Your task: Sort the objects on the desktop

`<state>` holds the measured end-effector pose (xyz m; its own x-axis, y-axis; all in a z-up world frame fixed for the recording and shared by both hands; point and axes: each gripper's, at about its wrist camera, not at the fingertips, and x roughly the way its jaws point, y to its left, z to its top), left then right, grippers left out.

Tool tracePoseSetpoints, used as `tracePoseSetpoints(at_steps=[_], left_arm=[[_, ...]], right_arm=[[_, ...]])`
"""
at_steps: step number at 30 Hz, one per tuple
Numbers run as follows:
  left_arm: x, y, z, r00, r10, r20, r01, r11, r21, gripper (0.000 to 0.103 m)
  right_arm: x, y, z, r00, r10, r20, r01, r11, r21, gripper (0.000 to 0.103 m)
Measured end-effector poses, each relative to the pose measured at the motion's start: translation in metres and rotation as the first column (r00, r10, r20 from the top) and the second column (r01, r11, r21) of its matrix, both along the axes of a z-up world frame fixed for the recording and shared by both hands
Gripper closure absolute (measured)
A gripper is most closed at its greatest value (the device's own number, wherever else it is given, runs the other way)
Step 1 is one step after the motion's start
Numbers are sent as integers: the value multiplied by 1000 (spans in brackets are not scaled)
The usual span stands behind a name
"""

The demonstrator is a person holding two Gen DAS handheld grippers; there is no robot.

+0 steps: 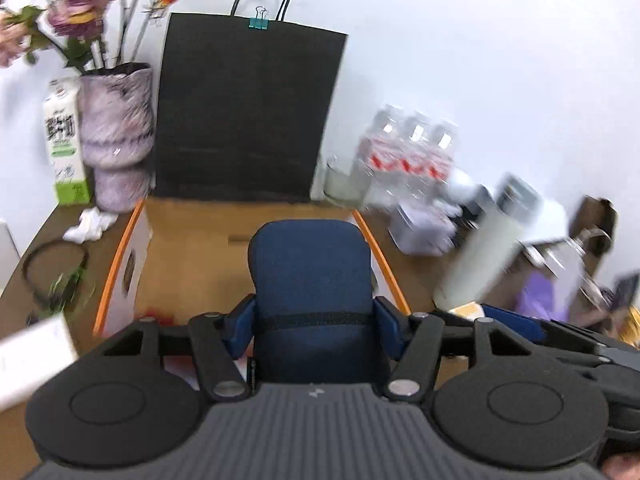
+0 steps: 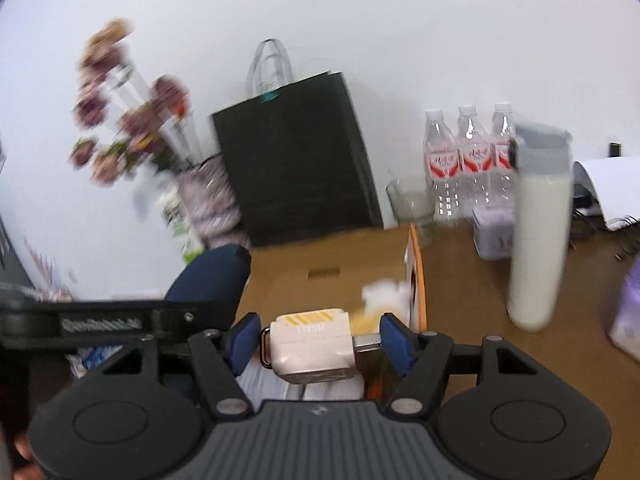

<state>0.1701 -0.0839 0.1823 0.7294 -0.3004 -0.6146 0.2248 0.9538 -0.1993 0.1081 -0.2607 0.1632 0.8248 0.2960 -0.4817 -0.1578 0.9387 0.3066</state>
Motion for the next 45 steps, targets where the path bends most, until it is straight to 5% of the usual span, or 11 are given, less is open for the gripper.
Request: tracePoseSetpoints(at_steps=[5, 12, 18, 22, 30, 36, 45], left_arm=[[98, -20, -21, 992, 54, -115, -55, 998, -1, 41], [191, -37, -92, 969, 59, -242, -61, 998, -2, 40], [204, -47, -129, 970, -25, -243, 38, 998, 48, 36], [203, -44, -118, 975, -46, -218, 51, 999, 15, 26], [187, -43, -99, 975, -93, -204, 124, 982, 145, 19], [188, -34, -114, 964, -47, -261, 98, 978, 186, 19], [173, -3, -81, 968, 10, -253, 31, 987, 159, 19]], right_arm=[[105, -18, 1, 996, -39, -84, 39, 999, -7, 38], [201, -24, -39, 984, -85, -155, 84, 996, -15, 38], [242, -19, -68, 975, -82, -208, 75, 996, -39, 38], [254, -6, -76, 971, -91, -220, 73, 993, -91, 38], [261, 9, -72, 960, -111, -257, 71, 985, -158, 38], [261, 17, -76, 949, -117, -294, 62, 980, -191, 38], [239, 23, -48, 952, -137, -272, 83, 976, -203, 32]])
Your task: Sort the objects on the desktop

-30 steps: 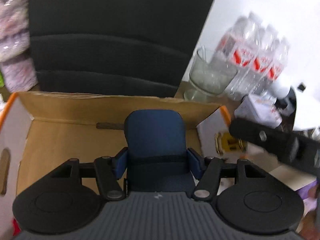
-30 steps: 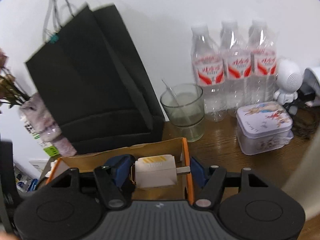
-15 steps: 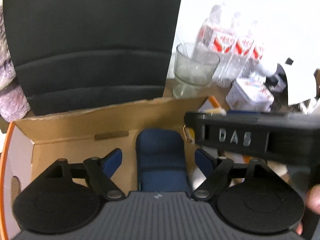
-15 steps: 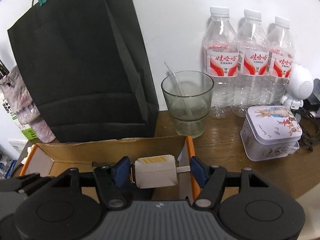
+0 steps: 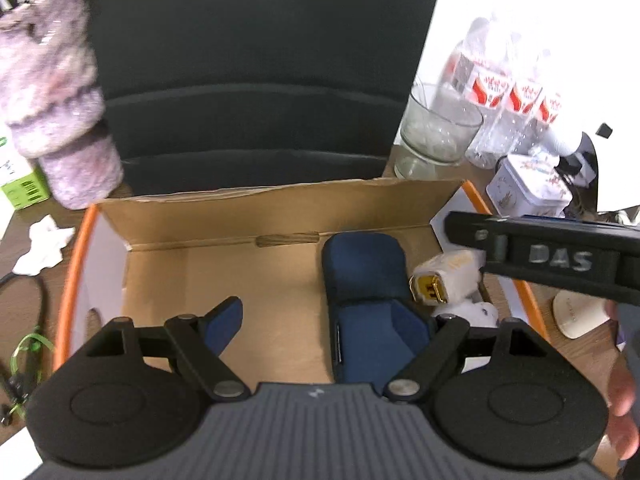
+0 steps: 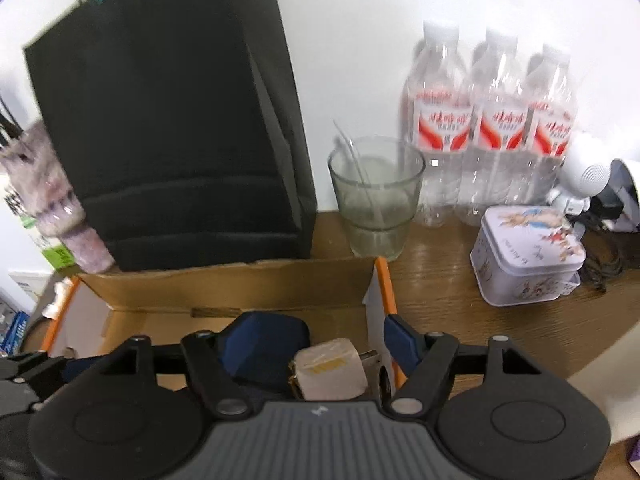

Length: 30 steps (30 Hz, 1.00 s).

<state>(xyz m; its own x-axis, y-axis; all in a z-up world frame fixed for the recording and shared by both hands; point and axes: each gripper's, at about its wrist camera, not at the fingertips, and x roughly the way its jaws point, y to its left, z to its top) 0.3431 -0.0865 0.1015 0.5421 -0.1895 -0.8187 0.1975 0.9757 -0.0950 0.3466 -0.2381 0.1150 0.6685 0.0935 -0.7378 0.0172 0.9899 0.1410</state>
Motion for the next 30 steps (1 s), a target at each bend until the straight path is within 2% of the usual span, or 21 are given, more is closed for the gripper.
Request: tracePoseSetpoints(at_steps=[5, 9, 11, 16, 22, 27, 30], left_arm=[[-39, 18, 18, 999, 32, 28, -31, 999, -12, 17], [-86, 33, 20, 997, 52, 53, -54, 998, 19, 17], [-119, 41, 20, 994, 56, 91, -59, 997, 41, 17], [-211, 60, 9, 985, 62, 159, -63, 998, 6, 12], [-315, 71, -25, 969, 105, 222, -109, 994, 6, 11], [-386, 72, -44, 945, 130, 302, -155, 986, 60, 8], [-424, 80, -53, 928, 143, 344, -164, 986, 33, 5]], right_arm=[[-40, 4, 32, 999, 10, 47, -9, 1000, -19, 24], [-88, 8, 32, 997, 27, 72, -26, 999, -20, 24], [-120, 9, 27, 996, 37, 85, -38, 999, 6, 24], [-213, 22, 4, 985, 77, 152, -81, 997, 16, 22], [-315, 47, -38, 975, 132, 177, -129, 991, -26, 21], [-381, 56, -65, 969, 163, 188, -154, 986, -63, 19], [-420, 51, -73, 957, 184, 223, -164, 981, -103, 17]])
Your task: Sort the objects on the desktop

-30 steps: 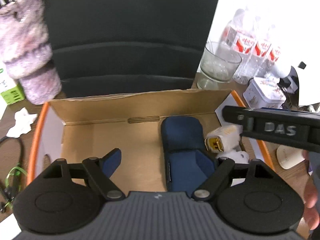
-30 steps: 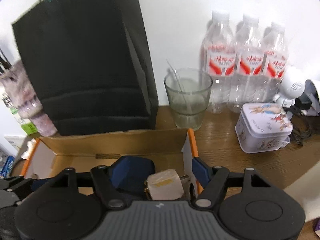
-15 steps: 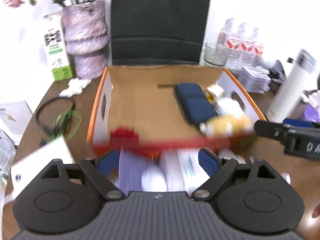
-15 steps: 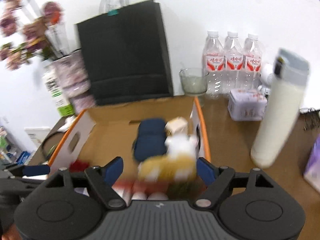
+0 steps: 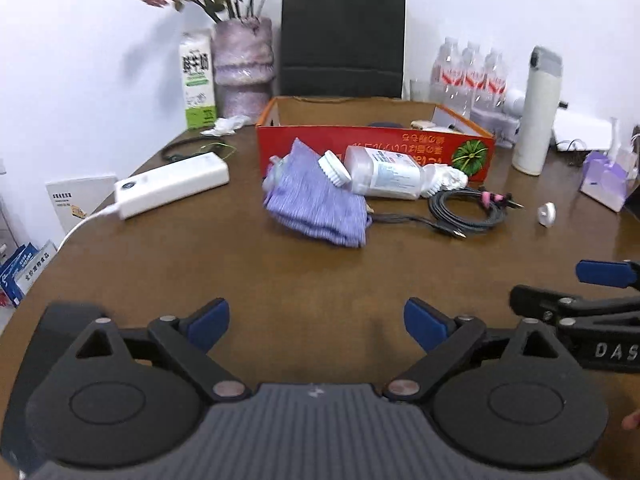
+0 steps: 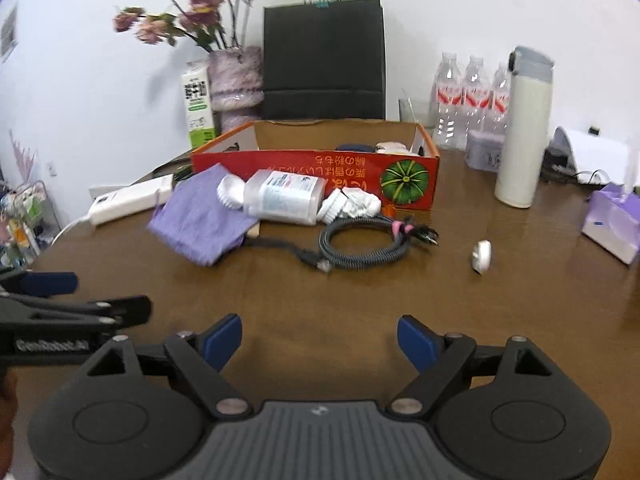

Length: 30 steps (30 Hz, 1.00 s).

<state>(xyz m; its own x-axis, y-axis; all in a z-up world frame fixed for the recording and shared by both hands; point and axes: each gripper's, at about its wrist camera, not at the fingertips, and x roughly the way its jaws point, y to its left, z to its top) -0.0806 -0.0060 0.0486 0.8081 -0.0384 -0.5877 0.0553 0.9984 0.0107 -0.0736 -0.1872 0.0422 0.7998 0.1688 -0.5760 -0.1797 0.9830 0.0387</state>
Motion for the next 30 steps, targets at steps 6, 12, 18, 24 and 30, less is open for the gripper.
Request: tracePoseSetpoints(at_steps=[6, 12, 18, 24, 30], left_arm=[[-39, 8, -10, 1000, -16, 27, 16, 1000, 12, 2], [-53, 8, -9, 998, -44, 50, 43, 999, 21, 1], [-38, 8, -12, 999, -39, 31, 39, 999, 14, 1], [-17, 6, -6, 995, -34, 89, 30, 999, 46, 3], [38, 4, 15, 983, -99, 154, 94, 995, 40, 13]], right_arm=[[-53, -15, -7, 998, -6, 58, 6, 1000, -10, 16], [-76, -20, -8, 995, 5, 100, -7, 1000, 19, 15], [-67, -15, -11, 997, 9, 83, -10, 1000, 9, 15], [-48, -20, -11, 997, -28, 69, 28, 1000, 5, 15], [-2, -33, -7, 998, -59, 30, 58, 997, 43, 15]])
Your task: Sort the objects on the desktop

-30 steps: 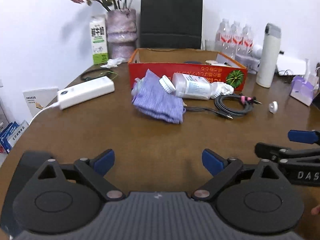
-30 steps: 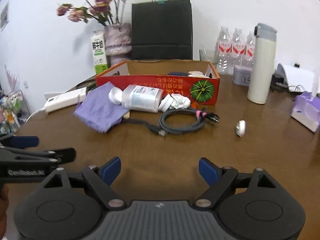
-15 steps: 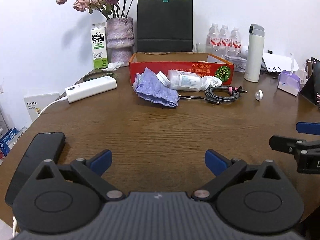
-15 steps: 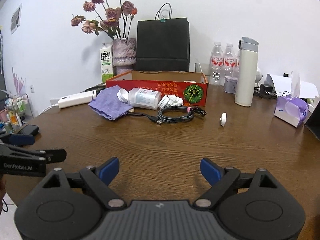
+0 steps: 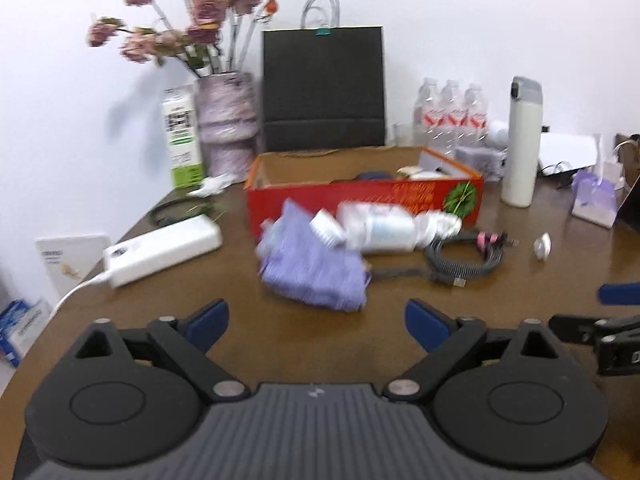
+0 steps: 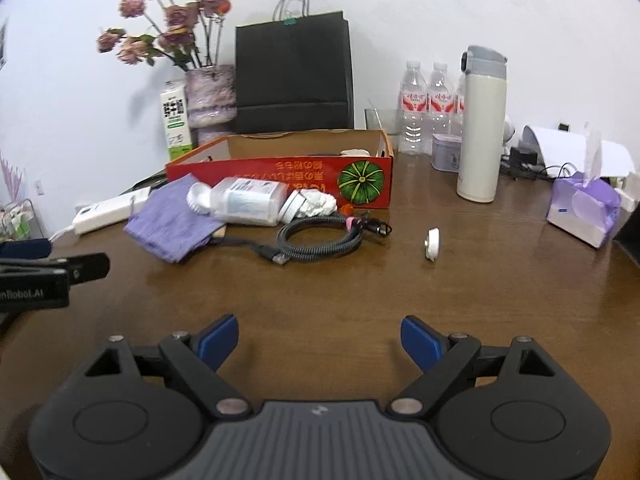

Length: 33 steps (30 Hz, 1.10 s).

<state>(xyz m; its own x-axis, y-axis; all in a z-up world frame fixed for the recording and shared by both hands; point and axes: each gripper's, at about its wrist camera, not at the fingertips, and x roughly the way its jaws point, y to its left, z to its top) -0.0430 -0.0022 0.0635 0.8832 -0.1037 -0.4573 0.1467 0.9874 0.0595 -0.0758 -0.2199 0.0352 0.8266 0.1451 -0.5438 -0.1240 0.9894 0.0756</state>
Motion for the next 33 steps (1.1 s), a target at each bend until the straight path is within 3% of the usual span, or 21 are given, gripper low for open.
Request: tracePoseSetpoints(at_steps=[3, 6, 9, 13, 15, 17, 20, 24, 29, 33], left_arm=[[28, -7, 6, 997, -76, 25, 75, 997, 31, 22], [64, -20, 9, 989, -145, 31, 140, 982, 125, 20], [106, -31, 5, 982, -189, -17, 188, 958, 215, 16], [142, -38, -8, 967, -241, -82, 255, 912, 321, 18], [156, -40, -15, 959, -257, -121, 283, 888, 362, 34], [166, -39, -20, 943, -278, -182, 327, 877, 352, 40], [168, -34, -26, 925, -308, -222, 368, 873, 321, 61], [162, -29, -26, 921, -328, -210, 382, 866, 323, 62], [149, -21, -6, 939, -298, -170, 335, 902, 271, 62], [125, -13, 14, 960, -245, -133, 266, 948, 176, 62]], right_arm=[[27, -1, 1, 1000, 11, -13, -11, 999, 31, 15], [61, 2, 1, 1000, 1, -31, 1, 998, 62, 15], [96, 6, -1, 997, -17, -74, 24, 996, 90, 8], [139, 17, -8, 988, -72, -134, 83, 994, 76, 8], [155, 23, -13, 987, -86, -139, 92, 995, 36, 8], [167, 26, -19, 981, -112, -159, 117, 993, 18, 9], [171, 28, -26, 985, -106, -136, 107, 994, 0, 14], [166, 21, -27, 990, -79, -114, 82, 996, 18, 18], [151, 11, -22, 990, -78, -115, 84, 996, 44, 21], [129, 6, -13, 994, -73, -78, 78, 996, 54, 21]])
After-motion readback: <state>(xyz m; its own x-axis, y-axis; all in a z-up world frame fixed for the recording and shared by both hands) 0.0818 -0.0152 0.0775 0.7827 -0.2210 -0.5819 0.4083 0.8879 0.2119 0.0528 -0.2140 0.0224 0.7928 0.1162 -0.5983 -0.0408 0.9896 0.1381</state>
